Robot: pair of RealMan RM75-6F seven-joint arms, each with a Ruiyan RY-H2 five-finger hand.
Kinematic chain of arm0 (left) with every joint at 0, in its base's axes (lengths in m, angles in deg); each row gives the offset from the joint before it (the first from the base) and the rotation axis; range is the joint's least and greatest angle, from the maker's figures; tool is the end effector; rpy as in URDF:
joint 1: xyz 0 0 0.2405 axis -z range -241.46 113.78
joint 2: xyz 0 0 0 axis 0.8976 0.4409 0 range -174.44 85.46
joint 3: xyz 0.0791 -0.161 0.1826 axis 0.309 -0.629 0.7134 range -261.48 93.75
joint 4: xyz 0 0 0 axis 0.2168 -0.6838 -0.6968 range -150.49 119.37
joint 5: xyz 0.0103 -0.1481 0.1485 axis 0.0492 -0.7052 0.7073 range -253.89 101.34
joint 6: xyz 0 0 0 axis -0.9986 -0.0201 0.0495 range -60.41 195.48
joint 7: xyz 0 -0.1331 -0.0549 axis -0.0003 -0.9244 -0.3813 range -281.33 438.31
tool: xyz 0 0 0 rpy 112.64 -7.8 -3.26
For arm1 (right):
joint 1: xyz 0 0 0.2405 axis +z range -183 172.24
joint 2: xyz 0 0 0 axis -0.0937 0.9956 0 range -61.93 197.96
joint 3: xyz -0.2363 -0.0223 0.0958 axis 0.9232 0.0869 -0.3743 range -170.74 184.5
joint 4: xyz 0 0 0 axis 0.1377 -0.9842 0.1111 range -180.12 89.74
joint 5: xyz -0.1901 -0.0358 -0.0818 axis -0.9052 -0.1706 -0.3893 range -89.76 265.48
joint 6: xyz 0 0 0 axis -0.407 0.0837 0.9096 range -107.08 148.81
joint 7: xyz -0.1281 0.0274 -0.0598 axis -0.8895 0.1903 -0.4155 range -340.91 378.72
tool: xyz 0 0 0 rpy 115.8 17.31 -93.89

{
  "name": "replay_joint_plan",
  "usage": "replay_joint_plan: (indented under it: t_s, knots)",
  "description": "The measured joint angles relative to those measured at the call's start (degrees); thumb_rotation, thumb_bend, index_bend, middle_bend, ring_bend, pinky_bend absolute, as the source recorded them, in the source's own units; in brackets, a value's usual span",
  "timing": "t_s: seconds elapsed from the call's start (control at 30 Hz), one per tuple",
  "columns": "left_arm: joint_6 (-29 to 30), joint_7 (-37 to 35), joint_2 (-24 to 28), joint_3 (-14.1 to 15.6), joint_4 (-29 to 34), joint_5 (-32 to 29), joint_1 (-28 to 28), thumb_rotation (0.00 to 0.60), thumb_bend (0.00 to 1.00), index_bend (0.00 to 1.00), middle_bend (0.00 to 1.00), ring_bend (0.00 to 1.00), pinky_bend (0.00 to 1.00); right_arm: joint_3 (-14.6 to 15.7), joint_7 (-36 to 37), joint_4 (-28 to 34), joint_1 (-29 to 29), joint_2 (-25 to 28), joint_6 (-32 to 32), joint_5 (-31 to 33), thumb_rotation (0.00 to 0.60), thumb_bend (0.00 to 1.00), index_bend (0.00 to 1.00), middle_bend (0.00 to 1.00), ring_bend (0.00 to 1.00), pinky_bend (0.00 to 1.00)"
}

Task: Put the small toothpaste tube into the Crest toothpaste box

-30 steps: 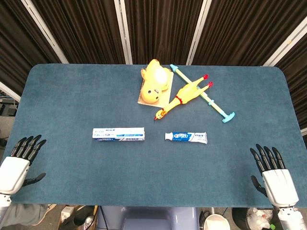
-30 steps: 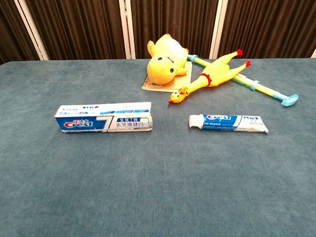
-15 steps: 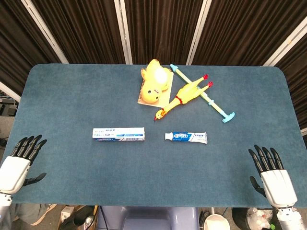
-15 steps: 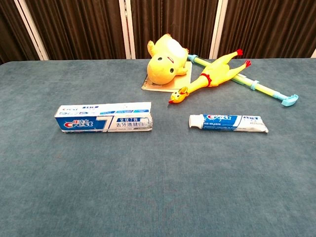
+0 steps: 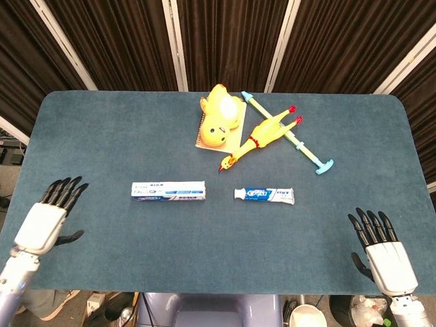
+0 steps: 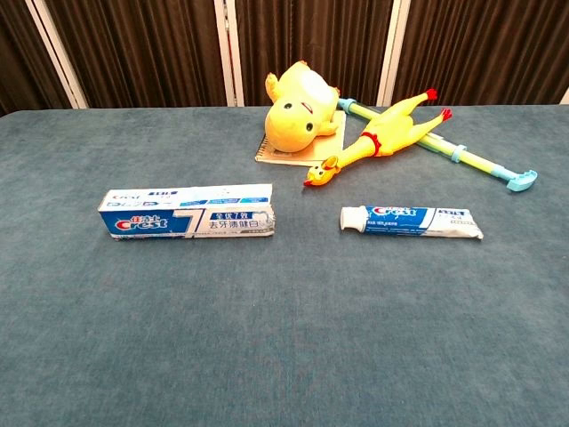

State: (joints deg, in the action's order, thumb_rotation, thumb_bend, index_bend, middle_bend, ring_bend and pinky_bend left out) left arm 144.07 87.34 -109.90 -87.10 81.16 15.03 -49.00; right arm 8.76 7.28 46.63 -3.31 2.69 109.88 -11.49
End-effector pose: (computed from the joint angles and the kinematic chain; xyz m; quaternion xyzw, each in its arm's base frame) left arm -0.2516 0.2253 0.1218 -0.6966 -0.3223 -0.3953 0.5046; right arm -0.2904 -0.1457 0.1383 0.6841 -0.2936 0.3615 0.5614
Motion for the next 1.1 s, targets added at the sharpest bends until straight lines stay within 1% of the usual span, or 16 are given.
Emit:
replay_joint_plan:
  t_s: [0.07,0.2,0.4,0.5,0.77,0.93,1.1]
  knots:
    - [-2.73,2.28,-0.65,-1.24,1.10,-2.03,1.87,0.600,0.14,0.00,0.02,0.02,0.10,0.03,-0.02,-0.04,0.03,-0.04,-0.11,0.02,0.600,0.34,0.00,0.00,0.00,0.00]
    - [-8.97,8.48,-3.54,-4.08,2.13,-7.79,6.47,0.600,0.14,0.00,0.06,0.07,0.16,0.04,0.29,0.07,0.00,0.12,-0.13,0.22,0.600,0.34,0.00,0.00,0.00,0.00]
    - [-14.76,14.86,-8.46,-6.85,2.01,-16.88,11.24,0.600,0.15,0.05,0.13,0.14,0.23,0.00,0.75,0.18,-0.05,0.22,-0.08,0.47,0.600,0.34,0.00,0.00,0.00,0.00]
    - [-16.68,17.29,-11.38,-7.77,1.07,-20.81,13.34,0.600,0.17,0.06,0.14,0.15,0.23,-0.02,0.95,0.22,-0.07,0.25,-0.16,0.69,0.600,0.34,0.00,0.00,0.00,0.00]
    - [-18.89,24.47,-19.27,-9.73,-3.47,-28.84,18.66,0.600,0.17,0.07,0.15,0.15,0.23,0.00,1.44,0.55,-0.12,0.29,-0.15,0.85,0.600,0.34,0.00,0.00,0.00,0.00]
    - [-18.91,26.59,-22.71,-11.04,-5.67,-33.00,21.02,0.600,0.19,0.09,0.20,0.21,0.28,-0.01,1.82,0.67,-0.19,0.37,-0.06,0.97,0.600,0.34,0.00,0.00,0.00,0.00]
    - [-18.66,28.89,-25.68,-11.80,-8.23,-36.38,23.13,0.600,0.21,0.13,0.25,0.25,0.30,-0.14,2.46,0.85,-0.18,0.51,-0.08,1.33,0.600,0.34,0.00,0.00,0.00,0.00]
